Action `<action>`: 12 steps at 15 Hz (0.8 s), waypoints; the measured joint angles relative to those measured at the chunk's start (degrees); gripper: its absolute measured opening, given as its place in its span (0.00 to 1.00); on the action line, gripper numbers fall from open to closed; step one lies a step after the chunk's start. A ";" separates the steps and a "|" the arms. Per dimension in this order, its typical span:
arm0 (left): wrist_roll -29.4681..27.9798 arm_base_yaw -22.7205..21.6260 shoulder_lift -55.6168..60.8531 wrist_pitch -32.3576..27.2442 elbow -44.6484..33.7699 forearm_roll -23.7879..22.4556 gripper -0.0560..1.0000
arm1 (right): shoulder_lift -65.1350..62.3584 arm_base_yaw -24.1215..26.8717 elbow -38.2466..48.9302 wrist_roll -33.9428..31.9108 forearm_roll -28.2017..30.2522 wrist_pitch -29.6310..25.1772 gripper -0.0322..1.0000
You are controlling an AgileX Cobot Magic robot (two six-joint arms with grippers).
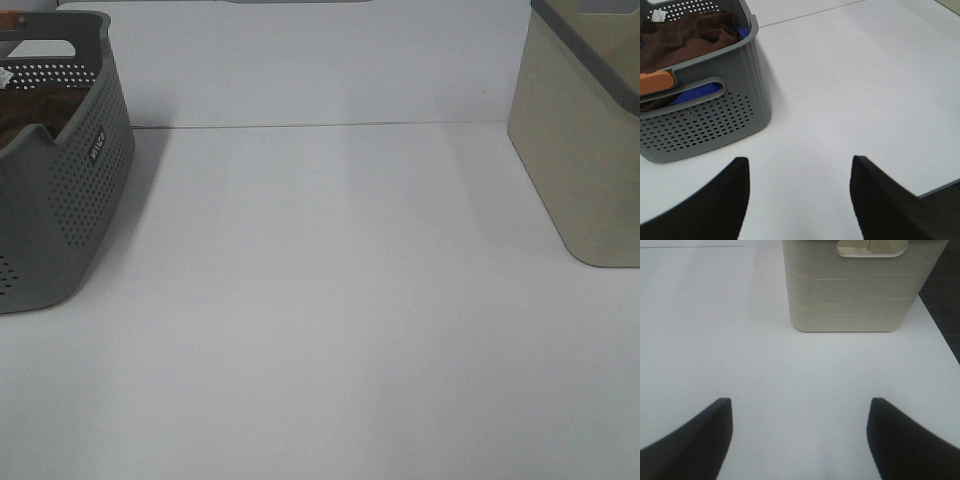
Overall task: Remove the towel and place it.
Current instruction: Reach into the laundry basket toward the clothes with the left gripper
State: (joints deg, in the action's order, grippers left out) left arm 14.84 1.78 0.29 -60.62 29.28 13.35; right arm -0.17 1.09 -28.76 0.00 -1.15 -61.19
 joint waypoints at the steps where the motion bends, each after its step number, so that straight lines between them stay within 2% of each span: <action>1: 0.00 0.00 0.00 0.00 0.00 0.00 0.60 | 0.00 0.00 0.00 0.00 0.00 0.00 0.72; 12: 0.00 0.00 0.00 0.00 0.00 0.00 0.60 | 0.00 0.00 0.00 0.00 0.00 0.00 0.72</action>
State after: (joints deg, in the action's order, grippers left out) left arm 14.84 1.78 0.29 -60.62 29.28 13.35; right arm -0.17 1.09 -28.76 0.00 -1.15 -61.19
